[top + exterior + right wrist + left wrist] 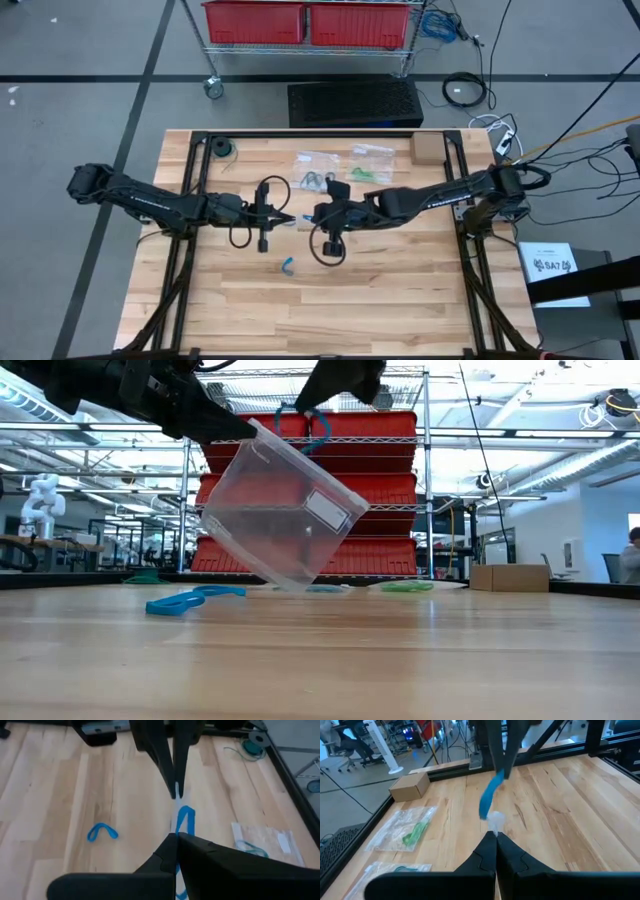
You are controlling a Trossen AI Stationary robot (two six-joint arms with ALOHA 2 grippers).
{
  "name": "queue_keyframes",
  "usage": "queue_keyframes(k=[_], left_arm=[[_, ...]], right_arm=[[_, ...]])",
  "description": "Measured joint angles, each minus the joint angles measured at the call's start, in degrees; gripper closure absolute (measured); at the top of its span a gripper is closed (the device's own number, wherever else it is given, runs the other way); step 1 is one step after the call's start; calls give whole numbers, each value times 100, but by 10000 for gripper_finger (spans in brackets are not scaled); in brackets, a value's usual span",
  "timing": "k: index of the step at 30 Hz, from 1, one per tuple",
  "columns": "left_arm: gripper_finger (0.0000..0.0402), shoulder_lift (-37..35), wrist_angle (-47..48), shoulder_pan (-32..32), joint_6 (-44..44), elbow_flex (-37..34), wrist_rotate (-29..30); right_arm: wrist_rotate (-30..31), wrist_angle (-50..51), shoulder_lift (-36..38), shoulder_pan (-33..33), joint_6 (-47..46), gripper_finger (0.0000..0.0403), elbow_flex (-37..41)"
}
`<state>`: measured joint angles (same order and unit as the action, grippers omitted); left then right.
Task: Sort rubber bands
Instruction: Put the right short blue rubber band into the bottom zip bag
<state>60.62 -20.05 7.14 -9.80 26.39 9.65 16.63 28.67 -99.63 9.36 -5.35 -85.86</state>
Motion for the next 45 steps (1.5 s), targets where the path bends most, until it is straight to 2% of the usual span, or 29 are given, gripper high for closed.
queue_keyframes(k=[22,41,45], left_arm=[[402,0,0,1,6,0,2],[402,0,-44,2,7,0,2],[402,0,-46,2,7,0,2]], right_arm=[[-27,170,91,51,-146,403,0],[-51,293,-245,-185,-141,403,2],[-387,203,-340,-344,-136,403,3]])
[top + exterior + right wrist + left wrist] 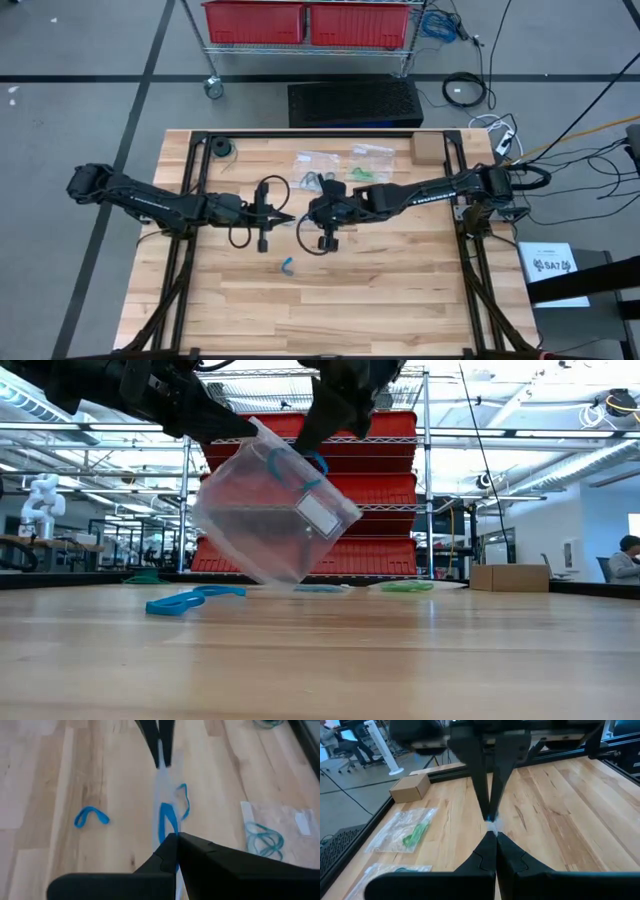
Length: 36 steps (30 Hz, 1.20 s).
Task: Sort rubber bands
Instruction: Put the right short blue rubber band into the bottom zip bag, then put the bottom short blue rubber band into the bottom zip bag
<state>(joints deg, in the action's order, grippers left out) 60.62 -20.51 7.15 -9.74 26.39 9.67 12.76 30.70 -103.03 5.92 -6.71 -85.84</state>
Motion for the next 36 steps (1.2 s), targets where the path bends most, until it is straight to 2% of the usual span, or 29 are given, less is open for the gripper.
queue_keyframes(k=[8,20,24,29,36], left_arm=[[402,0,2,0,15,0,0],[402,0,-139,0,27,0,0],[402,0,-148,-2,37,0,0],[402,0,-168,0,39,0,4],[402,0,-109,-4,37,0,605]], right_arm=[[-239,-379,-91,-107,113,390,-1],[-259,-603,-67,23,139,251,-1],[-244,-608,-36,12,139,219,-1],[-240,-641,80,6,141,201,-1],[-248,40,626,60,289,199,-1]])
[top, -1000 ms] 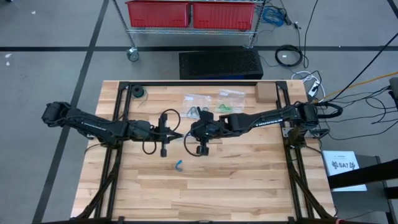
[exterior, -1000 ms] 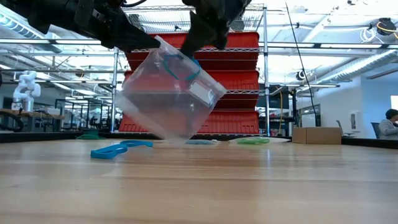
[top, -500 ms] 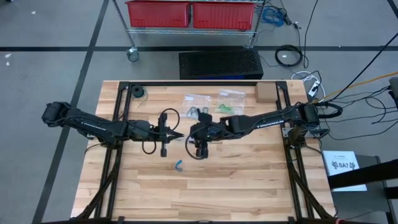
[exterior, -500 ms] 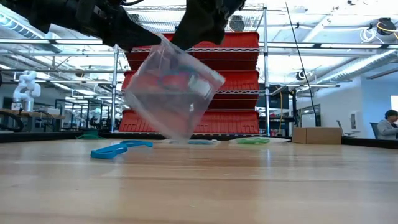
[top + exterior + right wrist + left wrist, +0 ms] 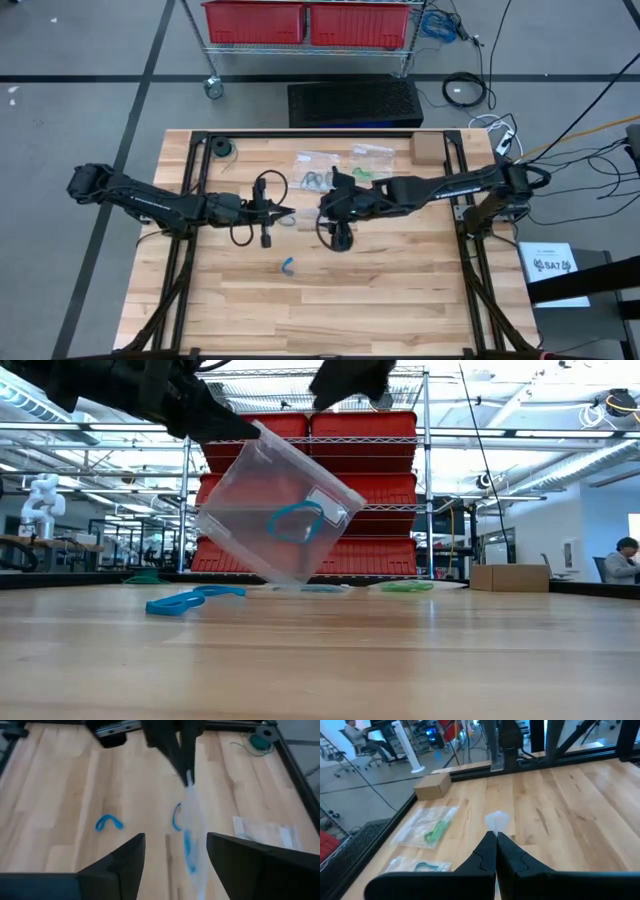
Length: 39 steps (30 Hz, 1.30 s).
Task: Sort rubber bands
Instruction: Put the bottom short blue rubber band into the bottom zip bag
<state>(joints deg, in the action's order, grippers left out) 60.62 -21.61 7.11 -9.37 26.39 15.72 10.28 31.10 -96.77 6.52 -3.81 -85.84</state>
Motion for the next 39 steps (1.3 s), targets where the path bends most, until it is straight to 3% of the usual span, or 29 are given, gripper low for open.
queue_keyframes(k=[6,13,23,32,39], left_arm=[[402,0,13,4,-24,0,373],[402,-93,178,0,-60,2,584],[402,-535,815,4,-8,3,584],[402,-960,985,4,-44,4,269],[402,-1019,1049,4,-40,4,114]], right_arm=[[-516,309,180,240,-366,199,0],[-1228,-736,-582,544,-580,199,256],[-1212,-2062,-1948,613,-732,199,258],[-1006,-2708,-2720,538,-255,168,195],[-830,-3001,-3090,353,-87,195,30]])
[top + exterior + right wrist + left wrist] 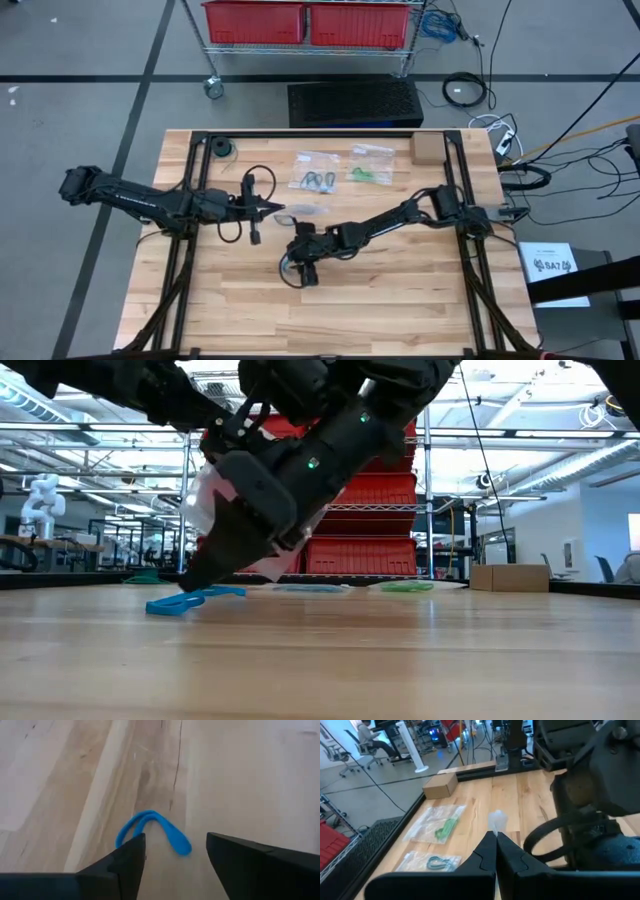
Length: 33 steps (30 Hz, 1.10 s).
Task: Sort rubber bands
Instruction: Put the bottom short blue rubber band into the bottom zip bag
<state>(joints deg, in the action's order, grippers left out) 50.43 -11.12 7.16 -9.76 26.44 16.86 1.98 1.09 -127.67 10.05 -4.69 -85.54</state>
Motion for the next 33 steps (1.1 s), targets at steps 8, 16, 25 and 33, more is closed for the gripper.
queue_keyframes(k=[8,16,25,33], left_arm=[[402,0,75,0,-4,0,-17],[402,0,105,0,-7,-2,-17],[402,0,18,0,-109,-2,-11],[402,0,-224,-11,-155,-2,47]], right_arm=[[-38,109,-18,-110,-2,245,-19],[-315,2,-253,-115,107,311,-36],[-399,316,66,-100,446,396,-10],[-239,835,1124,-76,739,402,-17]])
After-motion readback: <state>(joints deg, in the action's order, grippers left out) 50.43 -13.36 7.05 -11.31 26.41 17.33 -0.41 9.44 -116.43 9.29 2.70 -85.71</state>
